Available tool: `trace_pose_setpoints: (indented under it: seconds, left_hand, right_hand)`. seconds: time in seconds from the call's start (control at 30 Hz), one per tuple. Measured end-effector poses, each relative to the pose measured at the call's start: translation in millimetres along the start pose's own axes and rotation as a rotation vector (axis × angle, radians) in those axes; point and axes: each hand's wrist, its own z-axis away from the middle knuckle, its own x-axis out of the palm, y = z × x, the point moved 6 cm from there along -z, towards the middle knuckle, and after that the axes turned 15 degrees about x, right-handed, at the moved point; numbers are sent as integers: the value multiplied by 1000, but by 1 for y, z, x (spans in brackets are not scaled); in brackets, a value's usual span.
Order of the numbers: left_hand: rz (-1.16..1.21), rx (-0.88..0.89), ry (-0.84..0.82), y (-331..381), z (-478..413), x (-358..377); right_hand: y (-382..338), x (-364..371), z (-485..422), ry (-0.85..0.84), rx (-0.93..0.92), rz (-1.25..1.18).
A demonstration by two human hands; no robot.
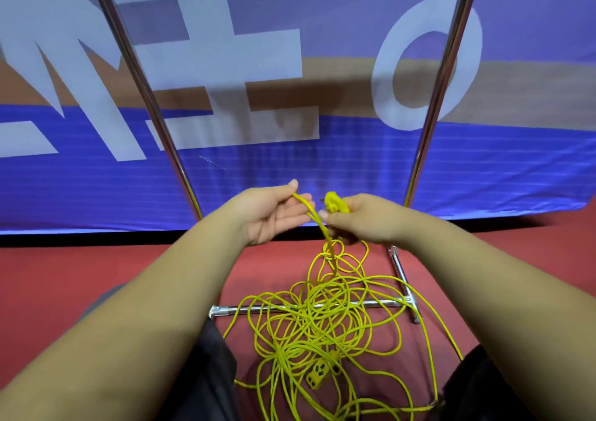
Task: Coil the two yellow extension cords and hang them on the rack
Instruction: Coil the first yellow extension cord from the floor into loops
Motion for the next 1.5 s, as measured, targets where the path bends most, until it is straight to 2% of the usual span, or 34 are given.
trace_pose_setpoints:
  seconds: [0.07,0.13,0.23,0.3,0.37,0.47,0.57,0.6,0.67,0.7,0.77,0.87,0.97,1.1,1.2,1.27,1.37,1.5]
  left_hand:
    - [76,10,13,6,2,-1]
    - [168,37,39,13,4,-3]
    - [354,97,130,24,-1,-19]
    - [429,132,156,28,-6,-30]
    - [393,164,104,29,-9,-31]
    - [37,230,10,28,-9,-24]
    - [-416,169,-13,7,-6,-20]
    - [-544,118,-96,-5,-3,-16]
    - [-792,30,-384,-32,3,-3]
    - [-895,21,-515,-44,5,3]
    - [-1058,87,-650,-57,7,13]
    - [-1245,219,-598,-57,-1,15]
    - [-955,103,-425,-46,-3,4]
    - [-680,233,-230,1,6,-1]
    - [-660,367,-155,22,12,-1]
    - [-681,417,-110,24,14,-3]
    - [-627,387,-86,20,17,0]
    - [-607,306,-146,12,24,8]
  right_hand:
    - [0,21,-7,-85,-15,-60]
    - [0,32,-9,-138,-11,-223]
    - [0,39,-9,-242,-11,-380]
    - [-2,38,-5,-213,-43,-314]
    - [-5,33,-6,-121,-57,-316]
    - [-8,28,-5,-55,-1,-525]
    - [-11,20,2,35,43,-697]
    - [-13,16,4,63,41,-763]
    - [-18,5,9,108,25,-899]
    - [-20,-1,11,124,17,-962]
    - [-21,-12,13,130,14,-1107]
    - [-21,-31,16,132,-5,-1329]
    - [-20,-47,16,150,-41,-1368]
    - [-8,-47,5,122,37,-1265]
    - [10,-33,-4,161,206,-1078]
    - [19,-15,-6,93,341,-993]
    - [21,13,-5,-60,473,-900]
    - [13,33,-7,-141,473,-946]
